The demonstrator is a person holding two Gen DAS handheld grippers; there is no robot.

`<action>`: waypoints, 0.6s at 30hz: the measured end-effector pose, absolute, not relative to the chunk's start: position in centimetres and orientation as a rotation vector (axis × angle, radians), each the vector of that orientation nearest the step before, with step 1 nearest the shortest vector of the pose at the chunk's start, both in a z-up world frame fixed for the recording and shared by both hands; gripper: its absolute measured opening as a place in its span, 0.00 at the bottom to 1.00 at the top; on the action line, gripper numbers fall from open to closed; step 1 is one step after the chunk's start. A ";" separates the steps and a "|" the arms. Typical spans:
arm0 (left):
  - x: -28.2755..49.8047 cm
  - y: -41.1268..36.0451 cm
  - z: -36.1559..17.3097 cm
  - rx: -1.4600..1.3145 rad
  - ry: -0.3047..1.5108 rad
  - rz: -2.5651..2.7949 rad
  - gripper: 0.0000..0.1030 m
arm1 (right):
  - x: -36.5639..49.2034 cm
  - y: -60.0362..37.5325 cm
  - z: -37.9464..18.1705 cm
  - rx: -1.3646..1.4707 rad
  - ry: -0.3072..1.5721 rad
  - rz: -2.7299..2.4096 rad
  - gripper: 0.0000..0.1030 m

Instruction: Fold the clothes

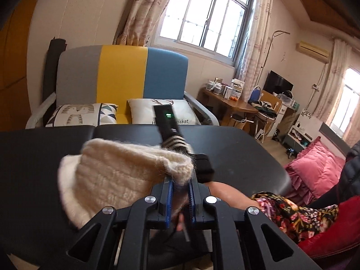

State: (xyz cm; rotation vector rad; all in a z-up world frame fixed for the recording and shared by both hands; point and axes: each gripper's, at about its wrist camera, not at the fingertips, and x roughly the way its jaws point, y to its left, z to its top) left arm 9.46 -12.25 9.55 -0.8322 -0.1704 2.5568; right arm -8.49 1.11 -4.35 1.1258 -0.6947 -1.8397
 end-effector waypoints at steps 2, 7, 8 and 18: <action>9.3 -11.9 9.4 -0.832 -0.167 2.536 0.11 | -8.9 1.4 -4.5 1.128 -0.706 -1.837 0.12; 8.1 -8.9 9.3 -0.820 -0.122 2.440 0.12 | -10.0 3.7 -4.4 1.118 -0.734 -1.885 0.06; 7.7 -8.2 9.2 -0.819 -0.122 2.421 0.12 | -10.3 4.9 -4.1 1.107 -0.741 -1.923 0.06; -0.5 1.0 8.0 -0.904 -0.251 2.203 0.12 | -9.2 19.1 -4.0 1.072 -0.992 -2.292 0.24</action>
